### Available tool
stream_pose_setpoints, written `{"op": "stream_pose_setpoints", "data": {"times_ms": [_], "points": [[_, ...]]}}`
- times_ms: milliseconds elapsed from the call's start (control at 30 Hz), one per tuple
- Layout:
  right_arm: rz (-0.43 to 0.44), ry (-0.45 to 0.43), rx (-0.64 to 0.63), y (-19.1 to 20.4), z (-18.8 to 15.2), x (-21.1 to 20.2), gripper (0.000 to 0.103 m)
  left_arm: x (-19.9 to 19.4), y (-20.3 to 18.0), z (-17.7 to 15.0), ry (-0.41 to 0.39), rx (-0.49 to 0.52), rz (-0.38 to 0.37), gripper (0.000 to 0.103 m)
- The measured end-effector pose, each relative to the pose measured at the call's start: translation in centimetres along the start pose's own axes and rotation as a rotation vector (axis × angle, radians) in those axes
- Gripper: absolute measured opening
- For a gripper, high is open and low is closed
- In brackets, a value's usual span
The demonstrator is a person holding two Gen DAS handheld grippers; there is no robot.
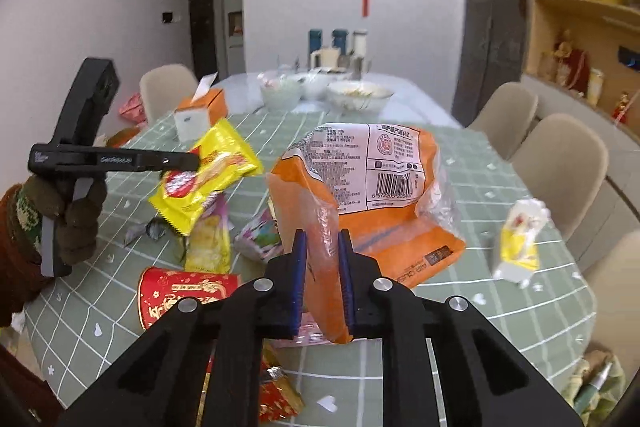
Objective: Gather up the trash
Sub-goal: 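Grasp the yellow chip bag with the left tool while the right tool grasps the orange bread bag, then carry both bags to the yellow bin and open both tools to drop them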
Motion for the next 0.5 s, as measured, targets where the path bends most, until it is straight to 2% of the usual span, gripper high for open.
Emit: {"op": "stream_pose_setpoints", "data": {"times_ms": [267,500], "points": [[-0.074,-0.024,-0.013,-1.3,-1.1,-2.9,0.016,-1.9,-3.6,0.4,-0.056,0.046,-0.004,0.008],[-0.116,-0.075,0.005,-3.2,-2.4,-7.0,0.016,-2.5,-9.1,0.3,-0.113,0.135,0.002,0.008]]}}
Point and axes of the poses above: each gripper's, at about its wrist camera, not at the fingertips, and x roughly the way its jaws point, y to its left, z to its top, the point moved 6 cm from there along x, roughly the way its jaws point, and after that the axes turned 5 degrees about z, right-handed, at the moved point
